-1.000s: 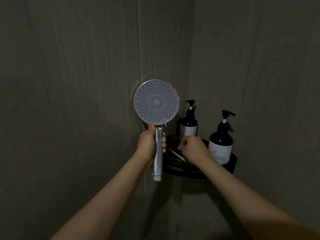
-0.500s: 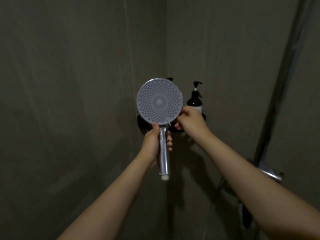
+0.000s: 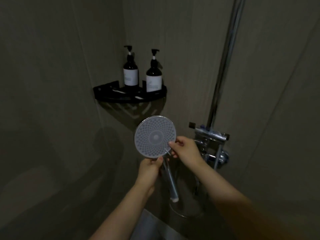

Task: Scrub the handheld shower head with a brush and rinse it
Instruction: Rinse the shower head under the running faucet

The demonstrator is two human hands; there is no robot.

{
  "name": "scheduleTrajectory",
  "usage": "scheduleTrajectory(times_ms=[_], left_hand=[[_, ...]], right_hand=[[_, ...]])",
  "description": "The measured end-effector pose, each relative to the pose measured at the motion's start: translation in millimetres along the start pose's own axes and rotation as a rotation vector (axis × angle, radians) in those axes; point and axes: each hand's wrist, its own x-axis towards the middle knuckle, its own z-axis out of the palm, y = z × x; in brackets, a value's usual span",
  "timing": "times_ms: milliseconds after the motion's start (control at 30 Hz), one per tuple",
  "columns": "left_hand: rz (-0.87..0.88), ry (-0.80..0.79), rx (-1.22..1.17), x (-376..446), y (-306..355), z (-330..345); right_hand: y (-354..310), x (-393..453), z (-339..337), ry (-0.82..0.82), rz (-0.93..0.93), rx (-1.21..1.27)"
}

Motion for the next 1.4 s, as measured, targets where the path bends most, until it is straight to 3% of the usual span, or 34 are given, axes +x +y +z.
scheduleTrajectory(times_ms=[167,267,433,567,700,933,1067,1133,1400], left_hand=[[-0.038,0.036,-0.076,20.4,-69.4,23.4],[-0.056,0.034,-0.119,33.7,-112.8,25.8],[-0.101,0.037,-0.19,55.4,-191.1,23.9],[-0.144,0.004,-0.262,73.5,-253.1,24.2],[-0.137,-0.035,-0.39,87.6,-302.5,24.4],[-0.058,-0.118,-0.494,126.1,-359.2,23.5],[-0.067,-0.188,-0.482,136.6,-379.0,30.5],[-0.097,-0.211,-0.463,141.5,-385.3,36.1],[-0.122,-0.267,-0.445,141.0,-389.7,55.8]], right_hand=[[65.0,3.9,-14.8,0.12,0.01,-0.112],[99.5,-1.3,-25.1,0.256,-0.07,-0.348],[155.6,-11.9,-42.6,0.315,-0.413,-1.044],[196.4,-12.4,-39.6,0.39,-0.597,-1.214],[226.0,-9.3,-24.8,0.474,-0.486,-0.966],[233.6,-3.5,-1.7,0.643,-0.537,-0.406],[243.8,12.3,2.0,0.577,-0.258,0.029],[248.1,17.5,3.5,0.523,-0.174,0.078],[244.9,12.0,-1.9,0.477,-0.192,0.054]])
